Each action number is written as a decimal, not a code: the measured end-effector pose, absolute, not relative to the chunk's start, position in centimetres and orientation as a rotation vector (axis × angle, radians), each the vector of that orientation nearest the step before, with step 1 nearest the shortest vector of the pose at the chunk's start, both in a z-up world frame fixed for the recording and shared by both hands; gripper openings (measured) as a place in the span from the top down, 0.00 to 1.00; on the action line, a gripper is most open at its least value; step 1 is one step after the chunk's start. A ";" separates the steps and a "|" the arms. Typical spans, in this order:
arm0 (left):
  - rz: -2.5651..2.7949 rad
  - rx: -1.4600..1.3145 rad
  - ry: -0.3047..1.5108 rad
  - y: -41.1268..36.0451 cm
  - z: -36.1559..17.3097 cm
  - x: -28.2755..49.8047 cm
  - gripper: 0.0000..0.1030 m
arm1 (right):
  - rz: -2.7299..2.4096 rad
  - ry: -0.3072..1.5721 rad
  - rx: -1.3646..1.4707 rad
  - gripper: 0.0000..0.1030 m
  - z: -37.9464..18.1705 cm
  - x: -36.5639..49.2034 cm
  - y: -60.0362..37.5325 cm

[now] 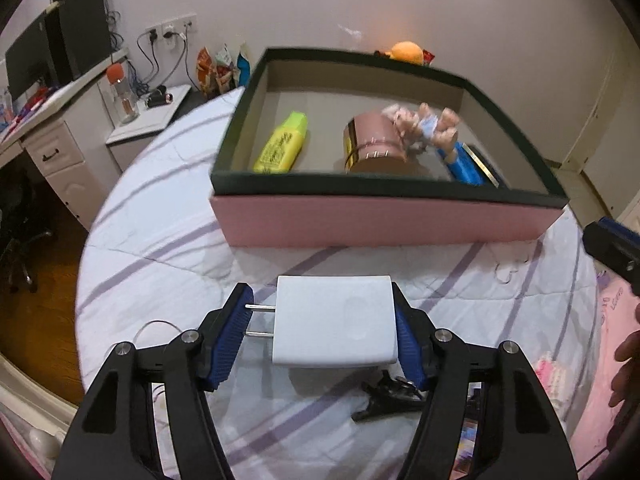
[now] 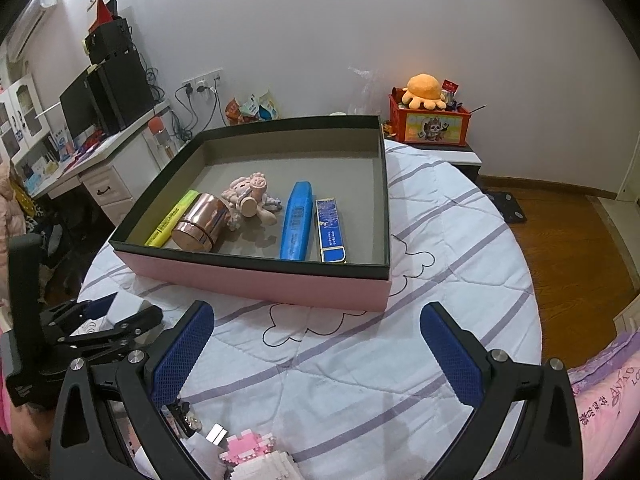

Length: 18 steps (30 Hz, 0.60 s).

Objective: Organize rigid objects
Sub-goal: 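Grasp the white charger block with the left tool and lift it, then carry the white charger with the left tool into the box and release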

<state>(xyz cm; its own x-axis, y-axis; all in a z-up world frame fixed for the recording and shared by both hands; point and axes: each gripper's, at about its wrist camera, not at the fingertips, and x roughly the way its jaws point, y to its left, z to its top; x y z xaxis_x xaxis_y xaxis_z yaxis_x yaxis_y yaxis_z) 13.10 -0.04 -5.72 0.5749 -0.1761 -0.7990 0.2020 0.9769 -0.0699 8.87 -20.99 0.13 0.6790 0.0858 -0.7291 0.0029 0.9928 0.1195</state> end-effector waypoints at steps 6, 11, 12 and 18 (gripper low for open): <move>-0.227 0.035 0.869 -0.7 -1.9 13.2 0.35 | 0.061 0.799 0.123 0.00 1.0 8.8 -21.1; -0.221 0.035 0.826 -1.5 0.4 15.4 0.35 | 0.068 0.767 0.122 0.00 2.2 9.8 -21.4; -0.219 0.037 0.819 -1.7 0.7 16.0 0.35 | 0.066 0.758 0.122 0.00 2.5 10.1 -21.5; -0.195 0.047 0.821 -2.3 0.9 21.2 0.35 | 0.058 0.739 0.128 0.00 3.2 12.1 -22.1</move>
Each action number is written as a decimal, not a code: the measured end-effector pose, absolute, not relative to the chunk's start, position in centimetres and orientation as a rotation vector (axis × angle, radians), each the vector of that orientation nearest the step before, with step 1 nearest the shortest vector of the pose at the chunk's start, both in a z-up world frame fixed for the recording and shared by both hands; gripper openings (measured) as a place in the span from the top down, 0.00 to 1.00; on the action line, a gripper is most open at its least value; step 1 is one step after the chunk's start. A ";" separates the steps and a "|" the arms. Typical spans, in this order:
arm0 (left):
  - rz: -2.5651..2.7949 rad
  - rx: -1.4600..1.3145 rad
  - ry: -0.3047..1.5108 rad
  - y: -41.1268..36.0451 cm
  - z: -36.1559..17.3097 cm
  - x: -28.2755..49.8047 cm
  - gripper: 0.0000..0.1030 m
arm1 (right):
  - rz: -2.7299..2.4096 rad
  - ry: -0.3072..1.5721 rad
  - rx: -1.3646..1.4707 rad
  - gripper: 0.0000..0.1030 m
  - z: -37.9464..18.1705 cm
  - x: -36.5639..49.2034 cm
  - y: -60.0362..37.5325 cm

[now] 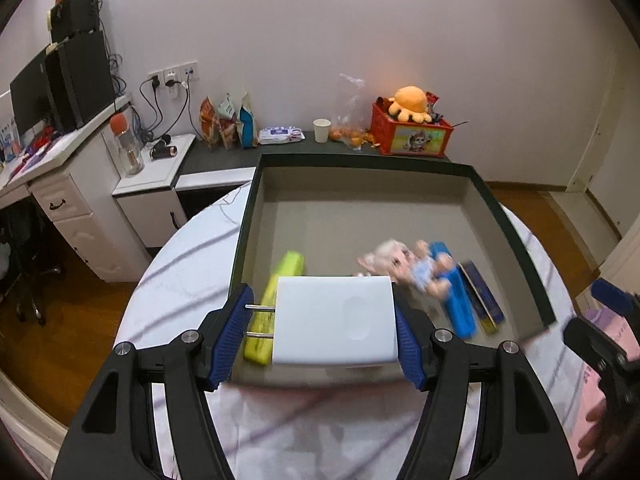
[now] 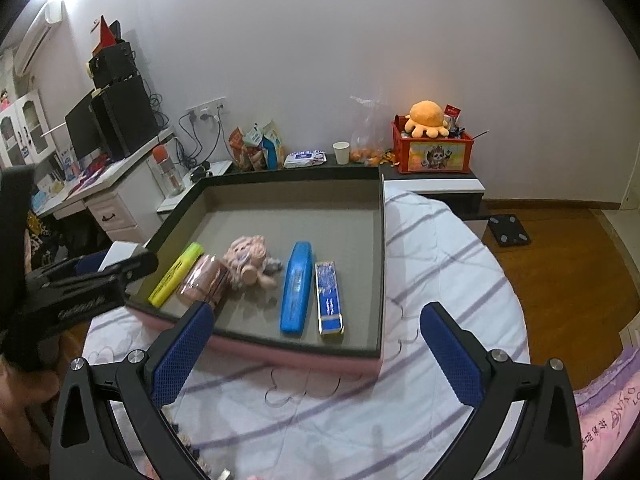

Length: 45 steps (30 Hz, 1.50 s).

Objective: Organize rigid objects
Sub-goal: 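Carry the white charger with the left tool into the box and release, then withdraw the left tool and move the right tool to the brick figure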

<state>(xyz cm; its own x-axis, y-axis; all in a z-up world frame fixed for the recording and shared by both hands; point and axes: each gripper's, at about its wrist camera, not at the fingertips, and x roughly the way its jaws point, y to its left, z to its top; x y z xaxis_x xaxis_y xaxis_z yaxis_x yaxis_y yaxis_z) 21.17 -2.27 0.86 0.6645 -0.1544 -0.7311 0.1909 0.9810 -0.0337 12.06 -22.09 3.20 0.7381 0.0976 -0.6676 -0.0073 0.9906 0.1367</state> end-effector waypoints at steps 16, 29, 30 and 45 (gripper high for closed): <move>-0.172 0.082 0.893 -3.6 -3.7 27.4 0.35 | 0.058 0.813 0.117 0.00 0.1 17.8 -21.7; -0.148 0.086 0.825 -3.8 -1.4 25.9 0.07 | 0.048 0.802 0.125 0.00 0.7 17.1 -22.0; -0.147 0.079 0.818 -3.6 -1.1 25.7 0.06 | 0.048 0.799 0.127 0.00 0.8 16.9 -22.1; -0.142 0.065 0.777 -1.7 2.3 16.7 0.01 | 0.089 0.754 0.149 0.00 3.4 11.7 -21.0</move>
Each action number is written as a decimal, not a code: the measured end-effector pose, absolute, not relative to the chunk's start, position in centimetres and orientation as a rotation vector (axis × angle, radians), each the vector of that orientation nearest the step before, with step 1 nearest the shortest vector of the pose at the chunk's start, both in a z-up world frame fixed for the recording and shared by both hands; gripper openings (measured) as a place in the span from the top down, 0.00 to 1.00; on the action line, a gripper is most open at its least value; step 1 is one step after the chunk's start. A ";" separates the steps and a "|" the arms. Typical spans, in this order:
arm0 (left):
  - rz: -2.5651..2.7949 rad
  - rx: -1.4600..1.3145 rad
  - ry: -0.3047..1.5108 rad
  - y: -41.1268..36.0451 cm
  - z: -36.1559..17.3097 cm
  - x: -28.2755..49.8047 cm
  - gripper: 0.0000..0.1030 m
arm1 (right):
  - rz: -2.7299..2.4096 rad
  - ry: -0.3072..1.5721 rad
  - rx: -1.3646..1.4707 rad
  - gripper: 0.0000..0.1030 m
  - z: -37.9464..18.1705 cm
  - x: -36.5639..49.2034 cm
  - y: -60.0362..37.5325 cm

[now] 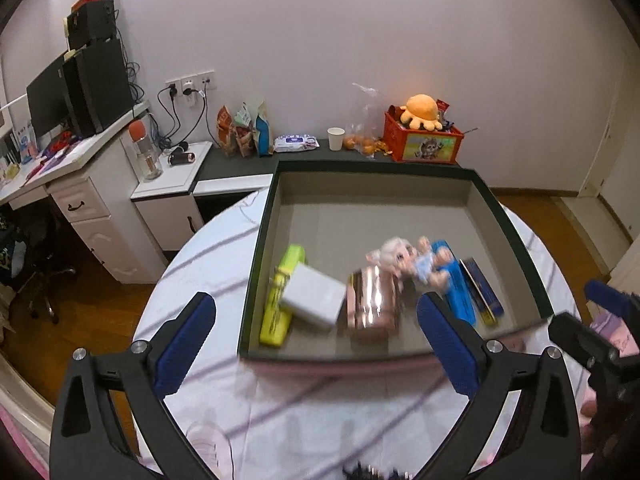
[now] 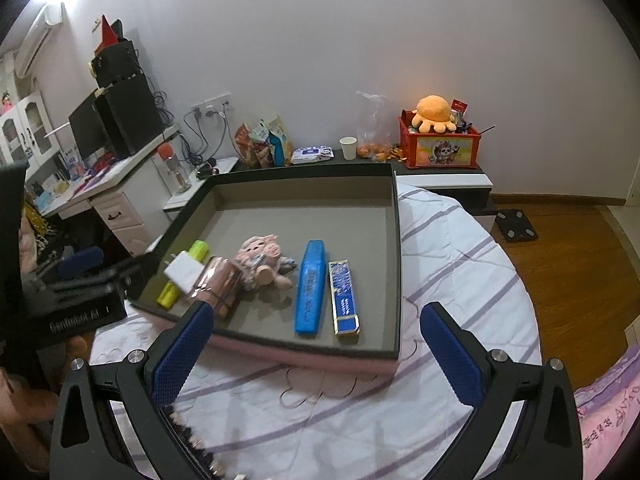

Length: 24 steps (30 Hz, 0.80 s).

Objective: Organize rigid objects
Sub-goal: 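Withdraw the left tool and move the right tool to the brick figure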

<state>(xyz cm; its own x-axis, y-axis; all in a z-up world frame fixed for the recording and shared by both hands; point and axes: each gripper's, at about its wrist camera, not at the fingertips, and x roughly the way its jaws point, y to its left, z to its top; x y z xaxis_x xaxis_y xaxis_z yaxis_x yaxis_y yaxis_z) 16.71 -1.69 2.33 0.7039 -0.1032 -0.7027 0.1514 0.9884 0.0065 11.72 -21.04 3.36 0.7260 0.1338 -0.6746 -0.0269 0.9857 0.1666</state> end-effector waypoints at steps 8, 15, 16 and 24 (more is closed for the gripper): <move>-0.127 0.060 0.778 -1.0 2.6 12.5 0.01 | 0.114 0.737 0.164 0.00 4.0 8.4 -20.8; -0.111 0.032 0.803 0.1 1.4 9.1 0.01 | 0.104 0.776 0.157 0.00 2.6 5.4 -21.6; -0.110 0.029 0.806 0.1 1.1 8.6 0.01 | 0.104 0.783 0.157 0.00 2.3 4.9 -21.7; -0.120 0.030 0.831 -0.4 -0.8 5.2 0.01 | 0.110 0.853 0.107 0.00 -0.4 1.9 -21.3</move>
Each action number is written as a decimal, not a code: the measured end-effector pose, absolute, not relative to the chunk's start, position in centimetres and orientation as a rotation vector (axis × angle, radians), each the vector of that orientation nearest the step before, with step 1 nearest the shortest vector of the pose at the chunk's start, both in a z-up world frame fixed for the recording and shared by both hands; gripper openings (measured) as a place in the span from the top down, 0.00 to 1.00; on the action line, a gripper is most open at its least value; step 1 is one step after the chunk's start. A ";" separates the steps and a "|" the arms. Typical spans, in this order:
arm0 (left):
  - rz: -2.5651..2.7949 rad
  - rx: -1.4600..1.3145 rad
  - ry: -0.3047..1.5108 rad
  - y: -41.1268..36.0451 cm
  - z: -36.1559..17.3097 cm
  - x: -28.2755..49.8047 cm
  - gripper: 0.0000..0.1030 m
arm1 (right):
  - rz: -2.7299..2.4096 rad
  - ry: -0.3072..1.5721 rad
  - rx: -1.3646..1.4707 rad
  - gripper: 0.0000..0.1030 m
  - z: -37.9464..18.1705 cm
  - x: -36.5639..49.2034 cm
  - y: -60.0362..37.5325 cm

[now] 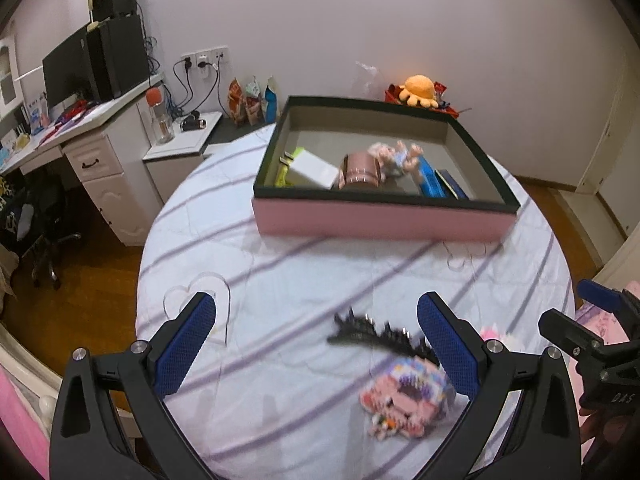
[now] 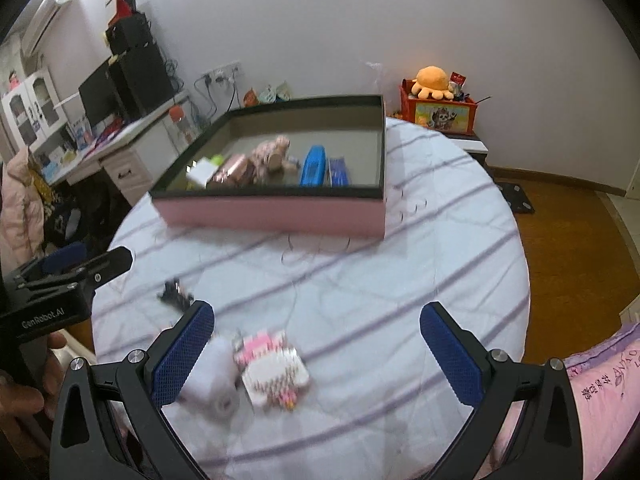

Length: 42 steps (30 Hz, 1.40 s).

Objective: Organize rigid objects
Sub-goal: 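Withdraw the left tool and move the right tool to the brick figure, then grasp the pink-and-white brick figure with the right tool and lift it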

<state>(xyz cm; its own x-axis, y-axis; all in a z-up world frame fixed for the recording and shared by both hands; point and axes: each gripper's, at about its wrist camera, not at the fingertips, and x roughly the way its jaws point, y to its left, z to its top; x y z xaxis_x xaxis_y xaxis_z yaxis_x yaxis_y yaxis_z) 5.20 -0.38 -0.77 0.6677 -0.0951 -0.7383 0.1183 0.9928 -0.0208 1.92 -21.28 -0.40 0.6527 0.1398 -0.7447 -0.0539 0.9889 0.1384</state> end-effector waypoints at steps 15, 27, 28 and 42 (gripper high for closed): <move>-0.118 0.036 0.869 -0.2 -2.4 3.2 0.01 | 0.190 0.962 -0.084 0.01 -4.2 0.4 -19.5; -0.116 0.038 0.900 0.0 -3.4 4.6 0.01 | 0.246 1.000 -0.128 0.20 -6.3 2.9 -18.4; -0.116 0.037 0.902 0.0 -3.5 4.7 0.01 | 0.245 1.001 -0.141 0.21 -6.5 3.0 -18.2; -0.124 0.030 0.900 -0.2 -3.5 6.1 0.01 | 0.244 0.978 -0.094 0.57 -4.7 3.5 -18.8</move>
